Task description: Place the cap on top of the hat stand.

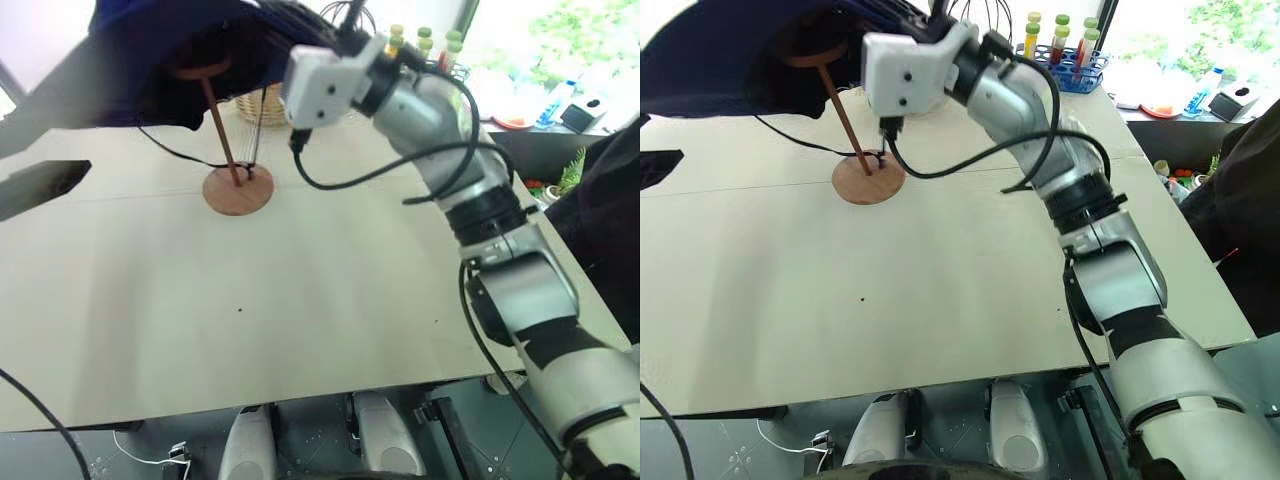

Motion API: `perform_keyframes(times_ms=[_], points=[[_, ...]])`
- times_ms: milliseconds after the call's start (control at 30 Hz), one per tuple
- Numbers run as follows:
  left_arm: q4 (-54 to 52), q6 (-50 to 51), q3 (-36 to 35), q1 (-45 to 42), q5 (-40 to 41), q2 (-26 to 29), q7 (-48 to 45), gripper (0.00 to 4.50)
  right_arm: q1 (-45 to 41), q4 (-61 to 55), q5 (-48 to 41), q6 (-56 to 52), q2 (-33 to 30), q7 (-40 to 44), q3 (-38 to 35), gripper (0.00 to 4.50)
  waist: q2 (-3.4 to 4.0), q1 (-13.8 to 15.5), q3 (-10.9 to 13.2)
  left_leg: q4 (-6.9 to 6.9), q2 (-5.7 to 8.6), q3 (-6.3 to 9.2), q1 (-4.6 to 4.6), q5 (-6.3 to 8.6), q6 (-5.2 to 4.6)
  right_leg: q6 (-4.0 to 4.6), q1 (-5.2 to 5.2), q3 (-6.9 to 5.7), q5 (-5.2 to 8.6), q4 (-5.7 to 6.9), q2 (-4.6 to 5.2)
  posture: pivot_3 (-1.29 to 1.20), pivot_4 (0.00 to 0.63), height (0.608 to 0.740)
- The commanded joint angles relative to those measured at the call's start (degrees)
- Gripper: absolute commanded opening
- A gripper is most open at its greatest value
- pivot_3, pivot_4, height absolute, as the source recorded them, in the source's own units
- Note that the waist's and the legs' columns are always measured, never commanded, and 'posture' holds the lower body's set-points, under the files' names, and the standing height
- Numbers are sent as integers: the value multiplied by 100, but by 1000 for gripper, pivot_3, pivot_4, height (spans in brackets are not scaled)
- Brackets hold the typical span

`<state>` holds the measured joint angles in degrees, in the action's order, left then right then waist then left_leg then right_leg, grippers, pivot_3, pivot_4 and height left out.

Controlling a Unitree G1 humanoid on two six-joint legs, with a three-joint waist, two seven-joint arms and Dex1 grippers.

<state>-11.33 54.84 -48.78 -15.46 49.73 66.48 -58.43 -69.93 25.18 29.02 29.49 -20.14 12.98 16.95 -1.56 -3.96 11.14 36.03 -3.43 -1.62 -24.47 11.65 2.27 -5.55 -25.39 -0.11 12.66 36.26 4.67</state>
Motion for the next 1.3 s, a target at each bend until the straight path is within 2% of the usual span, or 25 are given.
perform_keyframes(times_ms=[33, 133, 233, 400, 500, 767, 900, 1033, 1133, 1300], points=[[49, -54, -41, -176, 108, 246, 20, 4500, 251, -526, 272, -9, -135, -343, -122, 5, -1, 6, 0, 1, 0, 0, 0, 0, 0, 6, 0, 0, 4, 0, 0, 0, 150, 740], [122, 74, -78, -295, 259, 316, 32, 4500, 661, -800, 439, -27, -159, -409, -39, 5, -1, 10, -1, 6, 1, 0, 0, 0, 0, 12, 3, 0, 7, -1, 1, 0, 150, 740], [170, 568, -543, -298, 549, 528, -28, 4500, 1218, -1150, 554, 51, -106, -343, 150, 5, -5, 5, -3, 6, 0, 0, 0, 0, 0, 12, 3, 0, 7, -1, 0, 0, 150, 740], [-104, 1492, -1750, 384, 616, 565, -297, 4500, 1389, -1122, 708, 26, -28, -465, 224, 5, 3, -25, 2, 0, -1, -3, 1, 0, 0, 11, -2, 2, 7, -2, -1, 0, 150, 740], [-187, 1681, -2341, 820, 428, 480, -281, 4500, 1402, -1056, 913, 199, -41, -657, 326, 5, 0, -13, 1, 0, -8, -2, 3, 0, 0, 19, -1, 0, 11, -1, -8, 0, 150, 740], [-136, 1607, -2652, 1119, 243, 431, -129, 4500, 1664, -933, 1656, 720, -141, -1242, 756, 5, -12, 0, -7, 7, -7, -1, 5, -4, 8, 28, 7, 0, 13, -9, -4, 0, 150, 740], [-40, 1541, -2616, 1097, 211, 471, -106, 4500, 1764, -799, 1585, 618, -86, -1149, 759, 1495, -13, -7, -7, 6, -7, -1, 5, -4, 8, 28, 6, 0, 12, -9, -5, 0, 150, 740], [41, 1334, -2163, 881, 286, 534, -56, 4500, 1927, -953, 1305, 409, -119, -782, 678, 3499, -17, 5, -10, 6, -8, -1, 6, -4, 8, 28, 7, 1, 12, -8, -5, 0, 150, 740], [149, 1128, -1692, 621, 315, 609, -29, 4500, 2170, -1296, 876, 363, -268, -288, 593, 3499, -25, 24, -15, 7, -8, 0, 7, -4, 8, 28, 14, 0, 12, -8, -5, 0, 150, 740], [308, 725, -831, 154, 331, 733, -69, 4500, 2738, -2280, -156, 78, -916, 618, 28, 3499, -27, 47, -15, 10, -7, -1, 6, -4, 8, 28, 14, 0, 12, -10, -4, 0, 150, 740]])
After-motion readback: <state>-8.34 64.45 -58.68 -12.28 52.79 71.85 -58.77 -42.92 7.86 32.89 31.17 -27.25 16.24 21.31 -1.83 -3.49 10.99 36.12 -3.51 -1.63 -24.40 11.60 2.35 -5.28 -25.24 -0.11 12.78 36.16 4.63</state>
